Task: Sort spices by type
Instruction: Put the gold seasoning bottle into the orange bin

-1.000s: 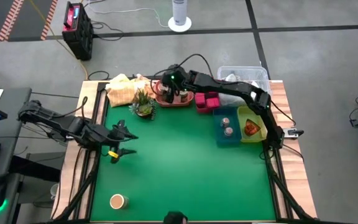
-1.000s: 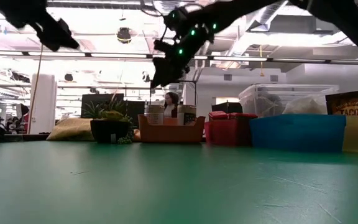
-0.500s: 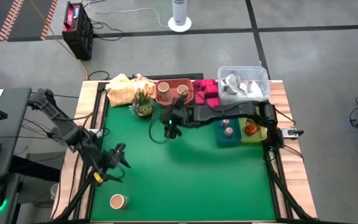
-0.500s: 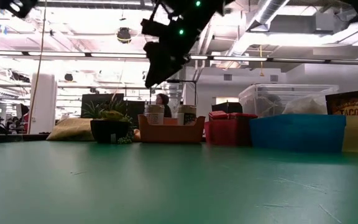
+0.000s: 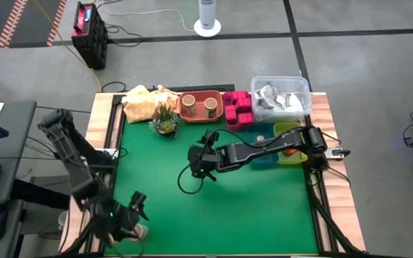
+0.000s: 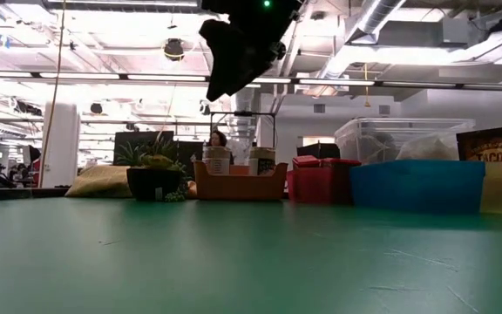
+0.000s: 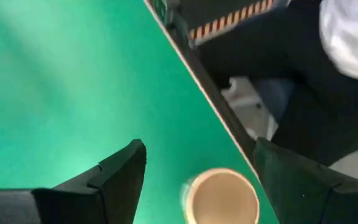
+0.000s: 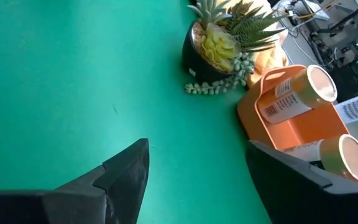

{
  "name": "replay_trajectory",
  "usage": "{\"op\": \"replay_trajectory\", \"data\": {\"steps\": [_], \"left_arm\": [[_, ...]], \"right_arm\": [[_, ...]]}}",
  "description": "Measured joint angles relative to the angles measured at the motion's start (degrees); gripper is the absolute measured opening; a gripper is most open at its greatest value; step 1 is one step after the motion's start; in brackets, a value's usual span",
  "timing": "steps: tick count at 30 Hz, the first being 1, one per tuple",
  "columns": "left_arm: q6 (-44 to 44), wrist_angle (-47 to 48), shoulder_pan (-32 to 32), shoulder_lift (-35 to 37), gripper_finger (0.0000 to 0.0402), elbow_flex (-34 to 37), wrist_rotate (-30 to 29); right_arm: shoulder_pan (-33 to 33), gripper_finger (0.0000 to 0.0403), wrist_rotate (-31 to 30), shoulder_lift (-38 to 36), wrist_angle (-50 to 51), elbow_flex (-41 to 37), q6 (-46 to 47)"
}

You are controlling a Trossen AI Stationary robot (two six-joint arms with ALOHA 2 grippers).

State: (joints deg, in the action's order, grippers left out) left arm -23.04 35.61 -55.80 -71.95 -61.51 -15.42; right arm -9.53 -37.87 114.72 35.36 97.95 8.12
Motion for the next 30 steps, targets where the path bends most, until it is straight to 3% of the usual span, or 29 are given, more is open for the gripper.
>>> {"op": "replay_trajectory", "data": {"steps": [10,22,30], "left_arm": [[-5.2,13.4,-1.0,-12.7,0.0286,-9.4,2.8],[-9.0,14.5,-1.0,-17.5,0.0341,-12.0,9.1],[-6.8,14.9,-0.8,-19.2,0.0368,-11.8,8.8]], "right_arm": [[-0.3,0.0299,0.2,0.0,-0.1,0.0,0.5],[-0.3,0.0299,0.3,0.0,0.7,0.0,0.5],[-0.3,0.0299,0.4,0.0,0.6,0.0,0.5]]}}
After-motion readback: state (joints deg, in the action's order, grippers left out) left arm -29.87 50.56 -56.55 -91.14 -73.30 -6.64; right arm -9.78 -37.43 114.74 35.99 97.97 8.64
